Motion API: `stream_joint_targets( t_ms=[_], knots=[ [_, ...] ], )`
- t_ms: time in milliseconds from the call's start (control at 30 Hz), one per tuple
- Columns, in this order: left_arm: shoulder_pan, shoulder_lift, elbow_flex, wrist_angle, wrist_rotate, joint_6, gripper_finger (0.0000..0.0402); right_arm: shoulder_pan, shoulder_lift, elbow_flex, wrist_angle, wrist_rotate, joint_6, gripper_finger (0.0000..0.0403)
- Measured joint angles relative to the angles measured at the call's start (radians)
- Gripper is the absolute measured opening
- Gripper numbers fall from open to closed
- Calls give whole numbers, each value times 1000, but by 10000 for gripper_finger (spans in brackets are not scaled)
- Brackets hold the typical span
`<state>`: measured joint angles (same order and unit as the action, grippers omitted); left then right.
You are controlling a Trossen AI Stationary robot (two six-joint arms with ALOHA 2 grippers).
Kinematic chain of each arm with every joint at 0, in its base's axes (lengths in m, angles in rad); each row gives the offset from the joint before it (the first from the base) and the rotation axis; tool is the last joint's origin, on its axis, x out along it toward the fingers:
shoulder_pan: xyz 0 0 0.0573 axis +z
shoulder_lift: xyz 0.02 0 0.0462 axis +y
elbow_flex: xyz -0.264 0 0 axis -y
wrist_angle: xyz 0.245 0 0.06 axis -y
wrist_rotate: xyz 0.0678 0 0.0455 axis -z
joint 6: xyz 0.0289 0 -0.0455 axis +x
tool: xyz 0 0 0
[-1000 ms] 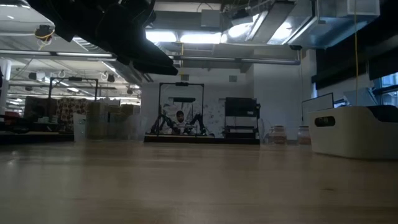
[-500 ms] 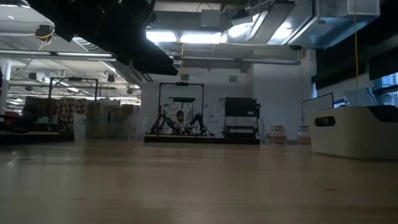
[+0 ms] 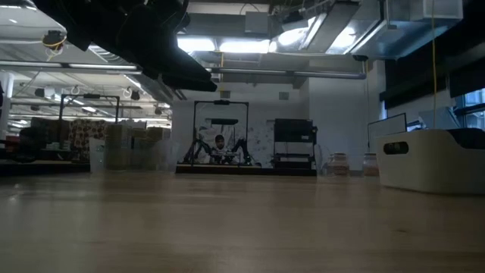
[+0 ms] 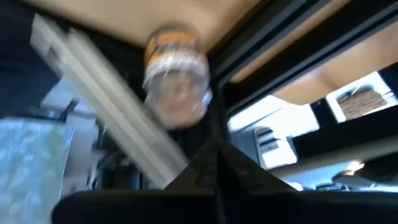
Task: Sort spices by type
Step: Put the brown seasoning bottle into the right transparent bin
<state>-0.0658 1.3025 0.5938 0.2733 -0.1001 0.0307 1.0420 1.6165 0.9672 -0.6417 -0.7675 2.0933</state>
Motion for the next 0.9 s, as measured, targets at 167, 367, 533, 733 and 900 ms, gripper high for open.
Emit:
stream_joint_targets(
  t_ms=[167,367,533,733,900],
  knots=[
    [0,0,0,0,0,3,248,-13,2,-3,-22,23,-59,8],
    [0,0,0,0,0,3,248,-62,7,-1,-18,84,-166,4],
    [0,0,0,2,0,8,248,-87,5,-2,-43,102,-233,3],
    [1,0,0,-1,0,10,248,-66,6,-1,38,75,-240,3],
    [1,0,0,0,0,22,248,-66,42,2,70,24,-241,2]
  ],
)
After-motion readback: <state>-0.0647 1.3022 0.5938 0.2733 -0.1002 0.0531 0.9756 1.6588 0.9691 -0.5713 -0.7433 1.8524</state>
